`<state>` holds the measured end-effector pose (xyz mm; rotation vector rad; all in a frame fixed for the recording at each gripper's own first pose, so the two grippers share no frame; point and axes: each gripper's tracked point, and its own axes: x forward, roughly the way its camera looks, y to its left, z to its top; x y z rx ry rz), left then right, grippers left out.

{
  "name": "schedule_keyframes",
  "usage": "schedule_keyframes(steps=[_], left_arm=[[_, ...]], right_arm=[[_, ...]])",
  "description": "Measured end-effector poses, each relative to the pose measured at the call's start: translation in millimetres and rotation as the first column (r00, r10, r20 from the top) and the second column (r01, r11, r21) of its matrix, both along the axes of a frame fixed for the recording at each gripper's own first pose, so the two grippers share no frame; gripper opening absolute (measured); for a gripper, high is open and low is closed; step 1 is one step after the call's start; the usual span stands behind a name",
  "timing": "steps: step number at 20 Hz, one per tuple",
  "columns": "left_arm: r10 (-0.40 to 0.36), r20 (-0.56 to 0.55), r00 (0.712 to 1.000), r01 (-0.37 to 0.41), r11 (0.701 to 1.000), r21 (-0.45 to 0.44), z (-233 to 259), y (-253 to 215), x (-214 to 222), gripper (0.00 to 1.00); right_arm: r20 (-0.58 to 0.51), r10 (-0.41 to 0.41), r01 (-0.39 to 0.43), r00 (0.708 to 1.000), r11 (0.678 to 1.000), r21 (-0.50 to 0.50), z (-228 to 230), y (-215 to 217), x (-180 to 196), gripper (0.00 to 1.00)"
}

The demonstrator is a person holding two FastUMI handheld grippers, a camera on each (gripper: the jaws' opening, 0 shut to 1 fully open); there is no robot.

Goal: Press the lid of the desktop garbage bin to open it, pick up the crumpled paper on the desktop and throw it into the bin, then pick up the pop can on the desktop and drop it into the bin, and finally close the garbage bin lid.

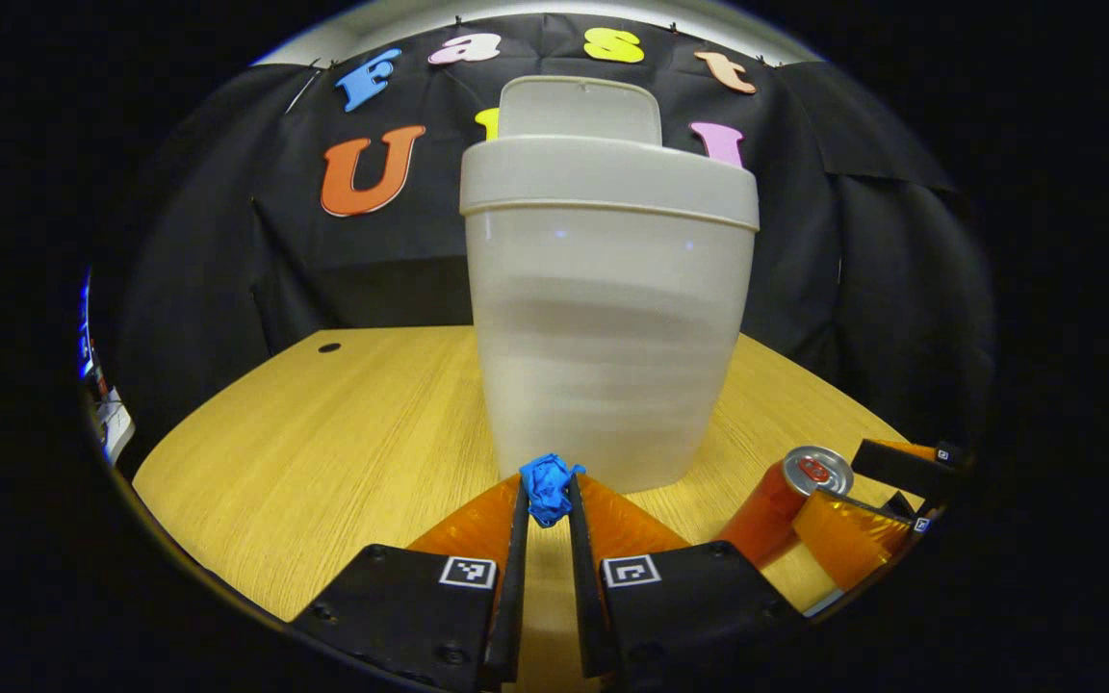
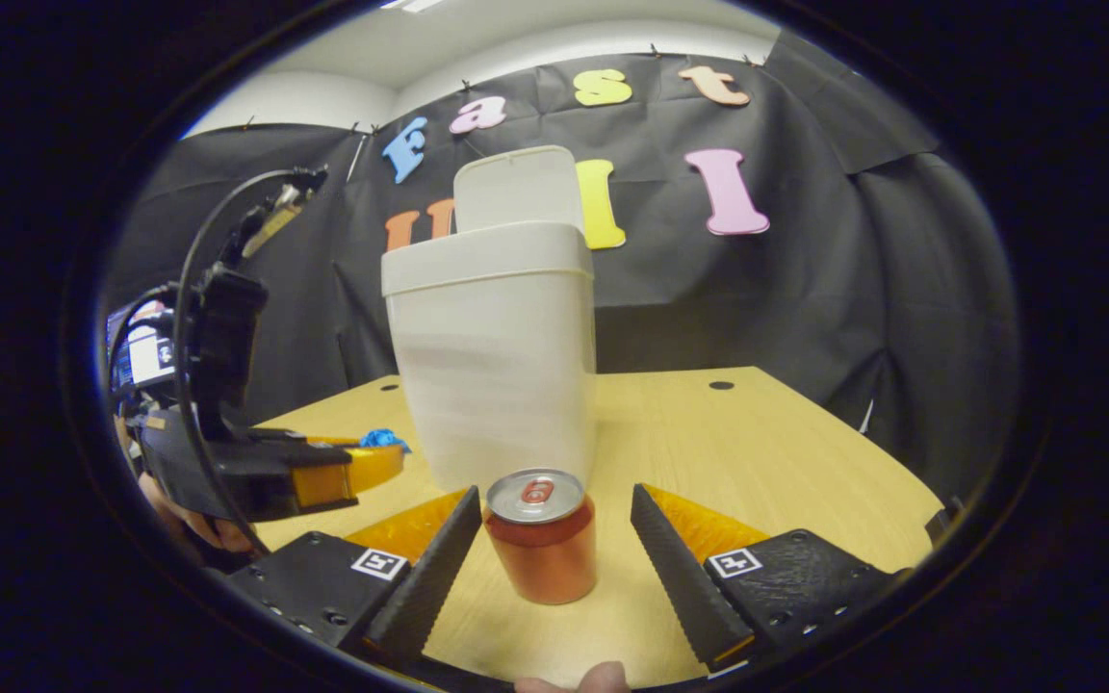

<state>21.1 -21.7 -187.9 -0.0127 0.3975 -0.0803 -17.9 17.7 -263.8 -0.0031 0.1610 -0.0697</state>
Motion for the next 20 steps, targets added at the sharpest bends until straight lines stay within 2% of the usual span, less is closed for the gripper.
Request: schedule_keyframes(steps=[4, 7, 12, 20], left_arm=[[0.033, 0.051, 0.998, -0.031, 0.998, -0.049, 27.9, 11.9, -1.7, 0.26], [0.059, 0.098, 0.993, -0.054, 0.997, -0.051, 47.3, 25.5, 0.1, 0.26], [0.066, 0.133, 0.989, -0.054, 0.995, -0.089, 69.7, 34.1, 0.7, 0.26], [0.093, 0.256, 0.962, -0.076, 0.994, -0.074, 129.6, 50.2, 9.8, 0.26]], right_arm=[[-0.046, -0.002, 0.002, 0.999, 1.000, -0.012, -18.9, 2.8, 9.1, 0.98], [-0.075, -0.006, 0.006, 0.997, 1.000, -0.008, -28.2, 2.7, 12.7, 0.97], [-0.127, -0.032, 0.030, 0.991, 0.999, -0.018, -46.1, -1.8, 20.2, 0.98], [-0.177, -0.028, 0.030, 0.984, 1.000, 0.006, -61.1, -0.7, 27.9, 0.99]])
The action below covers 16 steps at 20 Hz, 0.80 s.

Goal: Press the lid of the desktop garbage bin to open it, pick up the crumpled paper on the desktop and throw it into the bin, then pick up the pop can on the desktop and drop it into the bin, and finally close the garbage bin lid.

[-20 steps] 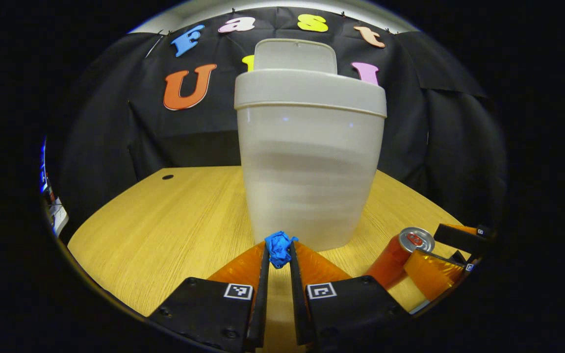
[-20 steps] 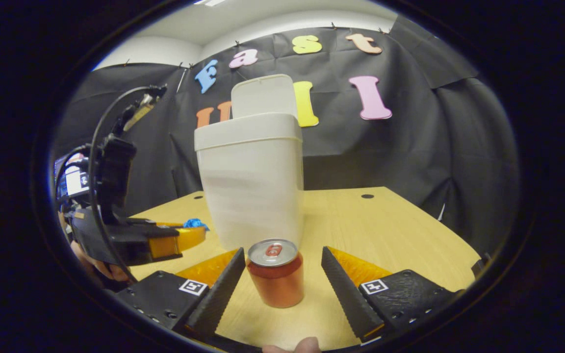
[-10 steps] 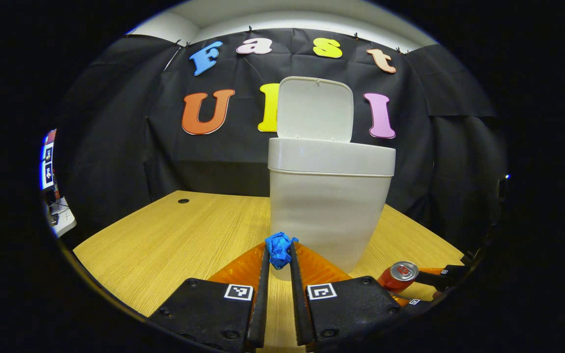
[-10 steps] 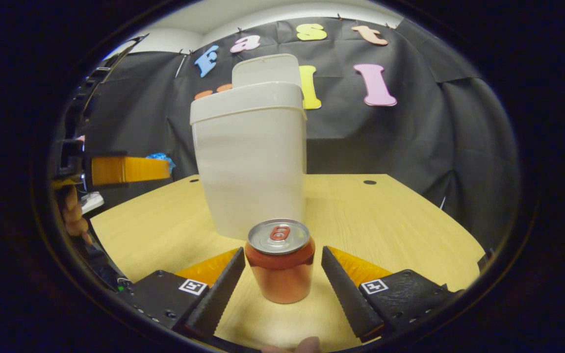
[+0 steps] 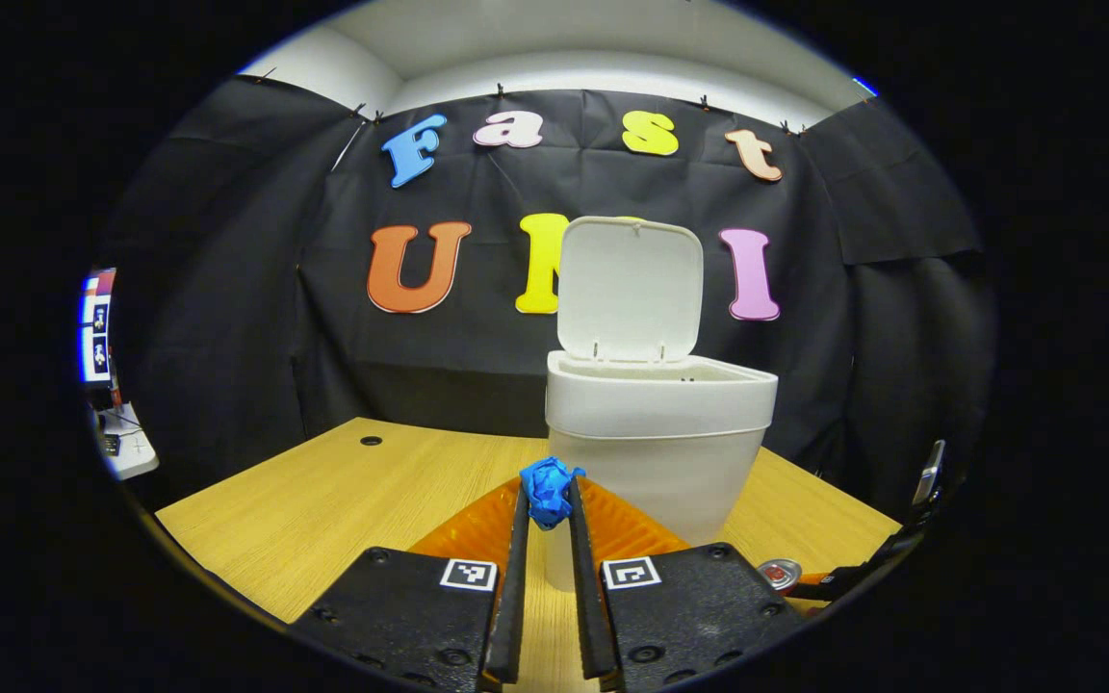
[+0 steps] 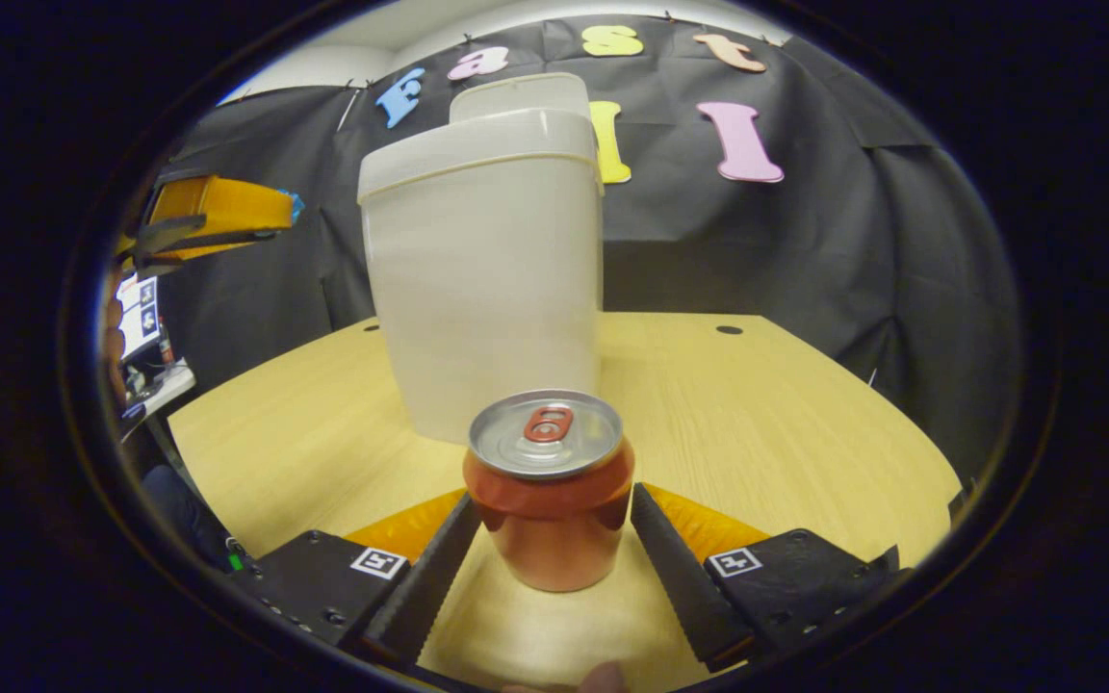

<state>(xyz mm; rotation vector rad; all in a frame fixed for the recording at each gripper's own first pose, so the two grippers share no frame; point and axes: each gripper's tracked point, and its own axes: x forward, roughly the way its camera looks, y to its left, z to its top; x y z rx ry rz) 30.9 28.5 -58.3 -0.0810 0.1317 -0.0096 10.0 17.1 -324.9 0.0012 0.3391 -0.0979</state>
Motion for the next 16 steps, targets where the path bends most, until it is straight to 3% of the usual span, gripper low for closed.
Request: schedule_keyframes(steps=[5, 7, 8, 11, 16], left_arm=[[0.004, 0.080, 0.997, -0.006, 0.999, 0.033, 40.0, 3.7, 15.7, 0.26], [-0.014, 0.101, 0.995, 0.010, 0.999, 0.034, 50.5, -1.0, 22.1, 0.26], [-0.025, 0.112, 0.993, 0.021, 0.999, 0.035, 57.8, -5.1, 27.1, 0.29], [-0.036, 0.129, 0.991, 0.031, 0.999, 0.042, 81.8, -12.6, 43.6, 0.25], [-0.091, 0.152, 0.984, 0.088, 0.996, 0.029, 106.1, -34.8, 76.1, 0.25]], right_arm=[[-0.030, -0.003, 0.004, 1.000, 0.999, 0.033, -8.5, -2.8, 2.5, 0.97], [-0.034, -0.003, 0.004, 0.999, 0.999, 0.043, -8.1, -1.6, 2.8, 0.84], [-0.033, 0.004, -0.003, 0.999, 0.999, 0.043, -6.8, -0.4, 1.1, 0.85], [-0.016, 0.023, -0.022, 1.000, 0.999, 0.042, 0.2, 4.3, -1.7, 0.80], [0.050, 0.040, -0.041, 0.998, 0.999, 0.028, 27.6, -3.1, -15.7, 0.80]])
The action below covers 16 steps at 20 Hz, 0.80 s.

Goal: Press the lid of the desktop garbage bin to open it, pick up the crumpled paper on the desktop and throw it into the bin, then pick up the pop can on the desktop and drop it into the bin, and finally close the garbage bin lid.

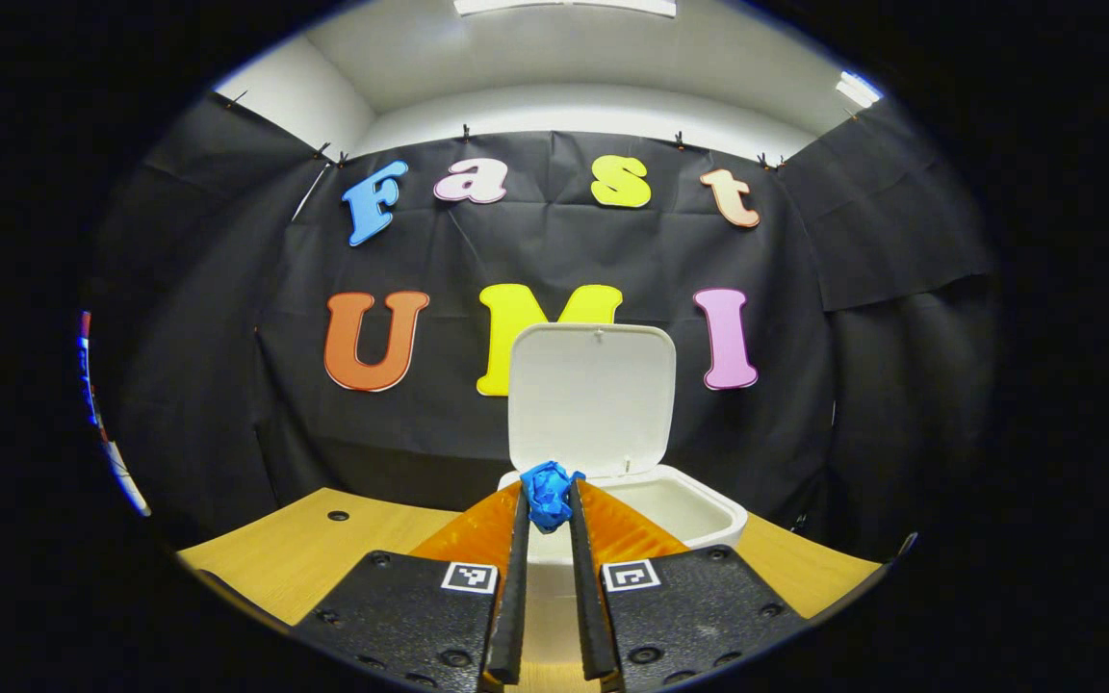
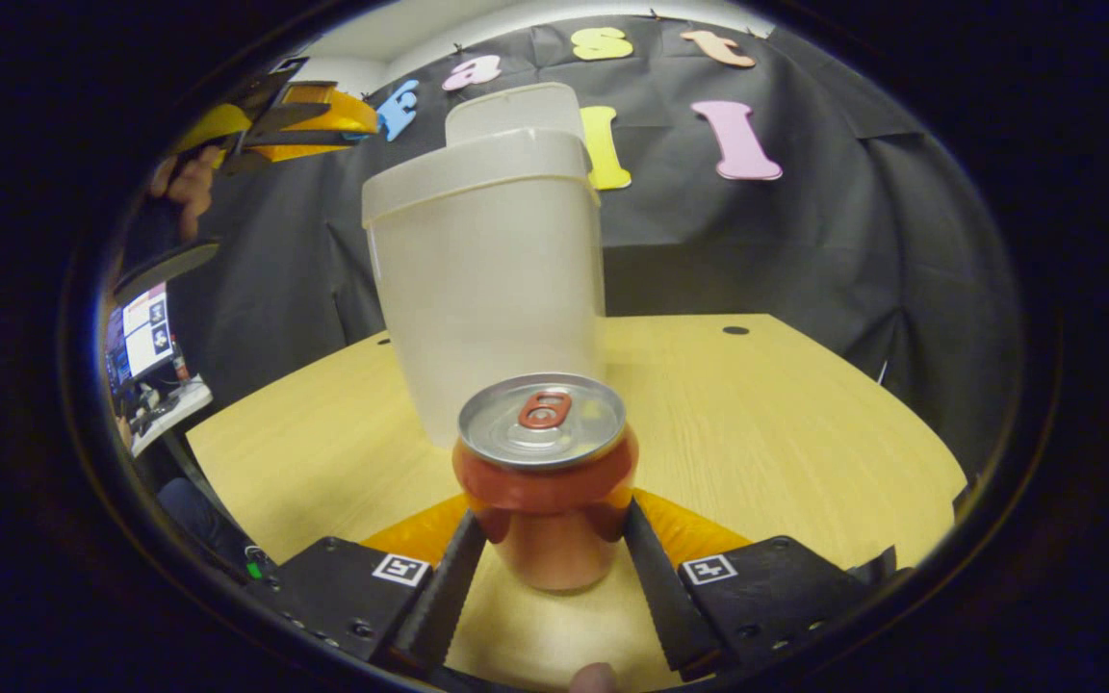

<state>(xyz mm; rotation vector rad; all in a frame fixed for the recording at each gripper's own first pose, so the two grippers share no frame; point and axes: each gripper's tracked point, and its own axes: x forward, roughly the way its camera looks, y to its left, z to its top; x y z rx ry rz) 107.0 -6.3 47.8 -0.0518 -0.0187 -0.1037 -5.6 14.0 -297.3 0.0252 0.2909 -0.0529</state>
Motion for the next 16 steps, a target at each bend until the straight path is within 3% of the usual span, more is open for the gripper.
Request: schedule_keyframes(steps=[5, 6, 7, 8, 9, 12, 13, 15, 16], left_arm=[[-0.009, -0.026, 1.000, 0.010, 1.000, 0.016, -4.8, -9.6, 34.3, 0.31], [-0.019, -0.039, 0.999, 0.019, 1.000, 0.012, -8.4, -13.8, 39.3, 0.28], [-0.027, -0.051, 0.998, 0.027, 1.000, 0.011, -11.5, -17.7, 43.2, 0.35], [-0.029, -0.064, 0.998, 0.030, 0.999, 0.013, -15.4, -18.7, 47.5, 0.31], [-0.031, -0.078, 0.996, 0.032, 0.999, 0.013, -18.9, -19.2, 51.1, 0.37], [-0.042, -0.114, 0.993, 0.044, 0.999, 0.010, -29.8, -22.5, 55.8, 0.39], [-0.042, -0.116, 0.992, 0.044, 0.999, 0.008, -29.8, -22.6, 54.8, 0.53], [-0.052, -0.104, 0.993, 0.053, 0.999, 0.008, -26.5, -26.1, 55.6, 0.92], [-0.049, -0.096, 0.994, 0.050, 0.999, 0.006, -25.2, -25.7, 52.0, 1.00]], right_arm=[[0.058, -0.018, 0.017, 0.998, 1.000, 0.011, 30.3, -16.6, -2.3, 0.80], [0.066, -0.017, 0.016, 0.998, 1.000, 0.018, 34.4, -17.0, -1.7, 0.80], [0.074, -0.015, 0.013, 0.997, 1.000, 0.025, 39.9, -17.1, -1.5, 0.80], [0.080, -0.013, 0.011, 0.997, 0.999, 0.031, 42.0, -16.7, -0.4, 0.80], [0.086, -0.012, 0.009, 0.996, 0.999, 0.035, 44.0, -17.1, -1.1, 0.80], [0.088, -0.012, 0.008, 0.996, 0.999, 0.043, 45.5, -20.3, -5.7, 0.80], [0.089, -0.013, 0.009, 0.996, 0.999, 0.046, 46.9, -21.9, -6.8, 0.80], [0.094, -0.019, 0.015, 0.995, 0.999, 0.048, 50.2, -24.8, -8.7, 0.80], [0.097, -0.021, 0.016, 0.995, 0.999, 0.050, 51.9, -25.6, -9.7, 0.80]])
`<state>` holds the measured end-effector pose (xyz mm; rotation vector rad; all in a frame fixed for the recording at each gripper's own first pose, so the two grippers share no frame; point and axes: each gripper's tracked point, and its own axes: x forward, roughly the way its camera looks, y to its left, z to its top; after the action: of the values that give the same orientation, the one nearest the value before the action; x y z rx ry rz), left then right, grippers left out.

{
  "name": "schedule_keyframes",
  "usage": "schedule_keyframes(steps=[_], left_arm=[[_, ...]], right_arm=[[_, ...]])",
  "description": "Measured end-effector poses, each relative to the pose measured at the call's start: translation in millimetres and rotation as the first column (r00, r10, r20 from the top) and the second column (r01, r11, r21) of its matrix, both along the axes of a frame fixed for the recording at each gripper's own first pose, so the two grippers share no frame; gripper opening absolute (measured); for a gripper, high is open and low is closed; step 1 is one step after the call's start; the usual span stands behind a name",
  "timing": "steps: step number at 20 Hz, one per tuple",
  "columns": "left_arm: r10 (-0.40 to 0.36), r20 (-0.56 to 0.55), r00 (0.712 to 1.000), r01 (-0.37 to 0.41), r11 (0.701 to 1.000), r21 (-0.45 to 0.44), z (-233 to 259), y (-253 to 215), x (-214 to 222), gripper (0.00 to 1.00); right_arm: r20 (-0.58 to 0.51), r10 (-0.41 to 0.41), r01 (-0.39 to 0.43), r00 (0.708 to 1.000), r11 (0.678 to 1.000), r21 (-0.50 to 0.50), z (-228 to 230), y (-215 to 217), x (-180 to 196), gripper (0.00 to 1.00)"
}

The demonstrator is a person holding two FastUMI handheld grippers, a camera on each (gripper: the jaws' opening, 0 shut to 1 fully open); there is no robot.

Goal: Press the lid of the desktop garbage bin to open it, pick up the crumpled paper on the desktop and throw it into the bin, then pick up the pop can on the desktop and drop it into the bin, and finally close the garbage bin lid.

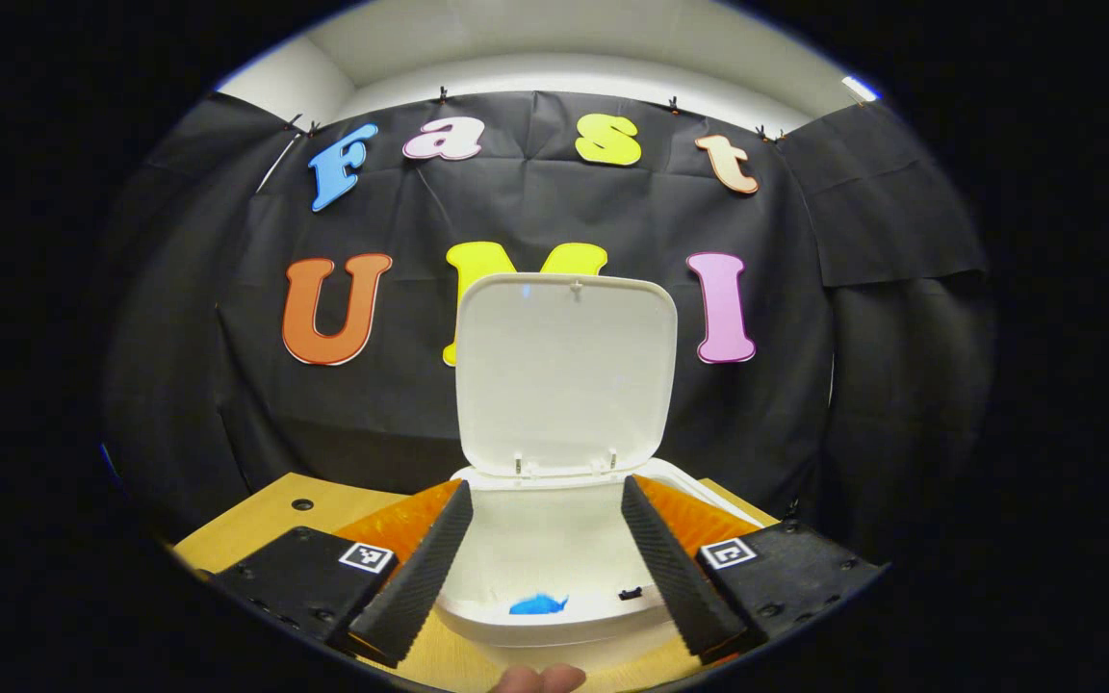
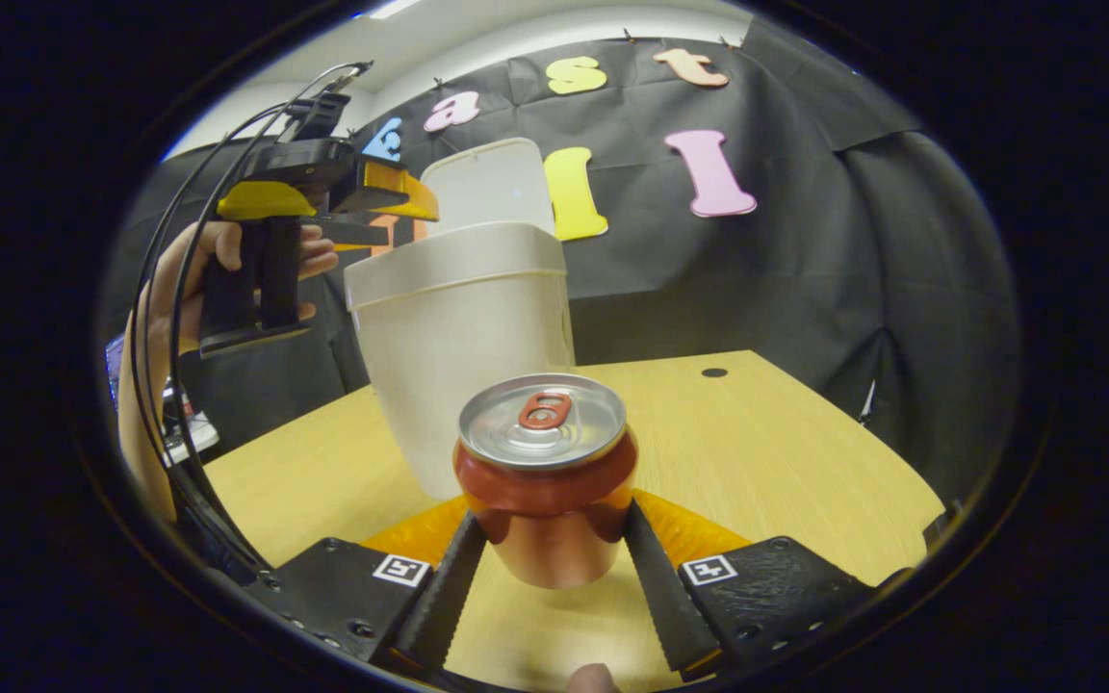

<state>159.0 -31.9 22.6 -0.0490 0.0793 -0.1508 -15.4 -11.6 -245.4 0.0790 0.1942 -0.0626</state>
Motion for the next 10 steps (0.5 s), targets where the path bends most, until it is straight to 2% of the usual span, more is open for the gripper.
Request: schedule_keyframes(steps=[10], left_arm=[[-0.015, 0.003, 1.000, 0.015, 1.000, -0.021, 1.4, -0.5, -15.7, 0.99]], right_arm=[[0.026, 0.021, -0.021, 0.999, 1.000, -0.001, 23.8, 3.5, -6.6, 0.80]])
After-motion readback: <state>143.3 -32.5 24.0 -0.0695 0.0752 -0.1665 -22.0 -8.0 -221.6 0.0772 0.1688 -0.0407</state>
